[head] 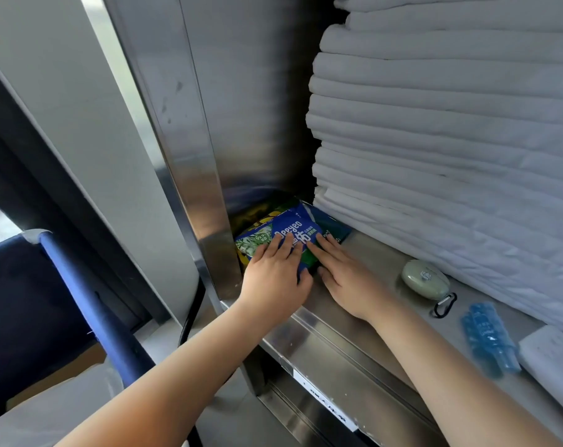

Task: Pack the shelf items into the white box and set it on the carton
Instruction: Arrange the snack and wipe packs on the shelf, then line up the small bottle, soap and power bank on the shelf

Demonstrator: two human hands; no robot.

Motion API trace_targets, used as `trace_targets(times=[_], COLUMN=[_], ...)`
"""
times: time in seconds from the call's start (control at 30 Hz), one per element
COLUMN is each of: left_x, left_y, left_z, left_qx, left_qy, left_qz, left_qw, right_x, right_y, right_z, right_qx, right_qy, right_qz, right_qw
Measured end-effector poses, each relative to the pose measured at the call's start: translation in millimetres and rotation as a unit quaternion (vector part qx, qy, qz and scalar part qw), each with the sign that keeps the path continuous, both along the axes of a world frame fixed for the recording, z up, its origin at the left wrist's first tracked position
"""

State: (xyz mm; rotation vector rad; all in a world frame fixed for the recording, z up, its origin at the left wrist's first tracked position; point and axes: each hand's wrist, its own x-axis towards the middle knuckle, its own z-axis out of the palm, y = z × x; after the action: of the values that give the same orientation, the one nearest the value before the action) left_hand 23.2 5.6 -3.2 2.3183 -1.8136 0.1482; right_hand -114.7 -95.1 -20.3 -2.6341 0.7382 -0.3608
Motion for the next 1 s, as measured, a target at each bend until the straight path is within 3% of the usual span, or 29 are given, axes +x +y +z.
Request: trace_targets(times=[0.43,0.67,0.87,1.0], left_x=[12.9,16.3,12.6,-26.4], left_y=[-12.2,-11.4,-11.1,-21.7], left_z=[-8.7,-11.6,-0.6,-1.2], left_qx=[0.007,0.010,0.003,-0.019], left_qy=[-0.009,-0.012,-0.034,-0.024], left_qz=[0.062,0.054,0.015,-0.126], left_qw=[0.998,0.998,0.999,0.992], right_x=[29.4,26.6,-31.3,-82.6], right_y=[-30.4,-23.8,-8.2,9.2], right_z=[0.2,2.7,15.2,15.7], right_qx=[0.076,0.054,-0.051,-0.063], right_qy=[-0.008,0.014,-0.015,-0.016], right_qz=[0.016,0.016,-0.113,-0.238], right_qw=[0.997,0.998,0.992,0.969])
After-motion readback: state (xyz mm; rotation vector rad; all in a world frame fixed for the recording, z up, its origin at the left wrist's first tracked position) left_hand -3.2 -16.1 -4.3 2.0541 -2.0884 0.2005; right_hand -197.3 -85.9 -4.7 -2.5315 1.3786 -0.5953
